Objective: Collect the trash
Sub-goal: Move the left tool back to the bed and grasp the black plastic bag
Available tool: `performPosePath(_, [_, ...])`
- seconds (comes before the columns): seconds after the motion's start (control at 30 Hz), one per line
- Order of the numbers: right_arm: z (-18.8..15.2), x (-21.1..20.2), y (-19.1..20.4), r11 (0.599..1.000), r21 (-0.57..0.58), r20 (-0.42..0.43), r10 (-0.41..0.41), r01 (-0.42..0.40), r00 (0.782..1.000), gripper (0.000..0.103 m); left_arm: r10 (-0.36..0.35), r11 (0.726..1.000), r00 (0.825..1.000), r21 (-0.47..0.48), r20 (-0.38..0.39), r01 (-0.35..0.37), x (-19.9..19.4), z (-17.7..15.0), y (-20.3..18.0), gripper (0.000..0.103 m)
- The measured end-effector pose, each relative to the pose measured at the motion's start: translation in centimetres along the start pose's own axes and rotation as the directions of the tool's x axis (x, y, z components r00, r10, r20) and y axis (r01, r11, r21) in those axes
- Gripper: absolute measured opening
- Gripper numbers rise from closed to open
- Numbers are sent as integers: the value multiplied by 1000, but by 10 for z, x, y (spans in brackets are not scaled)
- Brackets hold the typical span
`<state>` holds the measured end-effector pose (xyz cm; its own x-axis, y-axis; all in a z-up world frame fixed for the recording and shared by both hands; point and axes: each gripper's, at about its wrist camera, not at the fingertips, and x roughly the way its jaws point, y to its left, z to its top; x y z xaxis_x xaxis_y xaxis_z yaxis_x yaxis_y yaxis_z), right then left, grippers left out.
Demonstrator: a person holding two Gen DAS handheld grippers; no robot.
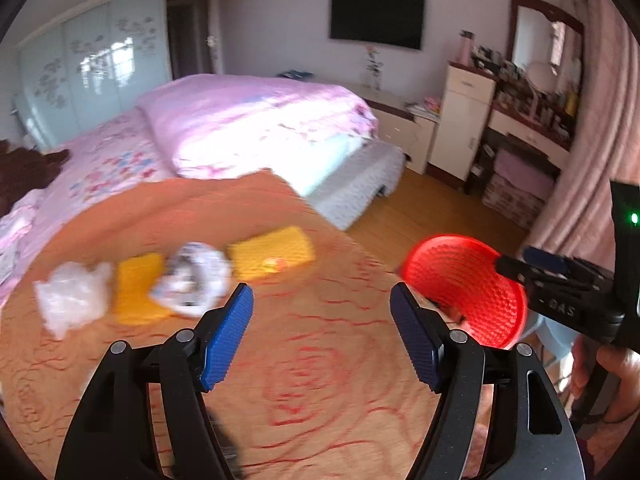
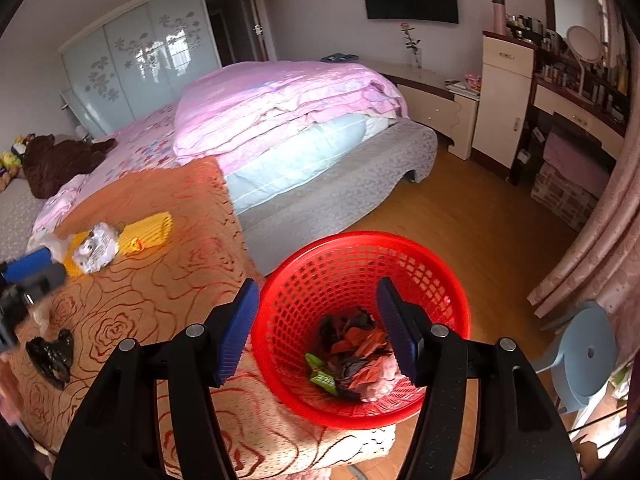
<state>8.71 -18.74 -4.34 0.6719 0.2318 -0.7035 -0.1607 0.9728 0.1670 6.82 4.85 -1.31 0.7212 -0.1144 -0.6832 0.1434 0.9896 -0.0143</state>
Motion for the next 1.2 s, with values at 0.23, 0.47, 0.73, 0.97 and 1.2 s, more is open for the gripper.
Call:
performPosePath(0.23, [-3, 3, 8, 1000, -14, -14, 5, -5, 1000, 59, 74, 992, 997, -98, -16, -75, -20, -16, 58, 69])
performPosePath(0.47, [-6, 3, 16, 999, -30, -21, 11, -12, 1000, 59, 63, 988, 993, -135, -96, -76, -21, -61, 70, 69])
performPosePath(0.73, [-10, 3, 27, 998, -65, -21, 11, -12, 1000, 60, 43, 983, 984, -170, -174, -74, -8, -96, 73, 61])
performPosePath(0.97, [-13, 7, 42, 994, -105, -32, 13, -17, 999, 60, 29, 981, 986, -184, -165, -60, -2, -97, 74, 35])
performPosePath(1.2, [-12, 20, 63, 989, -133, -71, 54, -63, 996, 60, 49, 979, 988, -188, -149, -76, 7, -88, 76, 34])
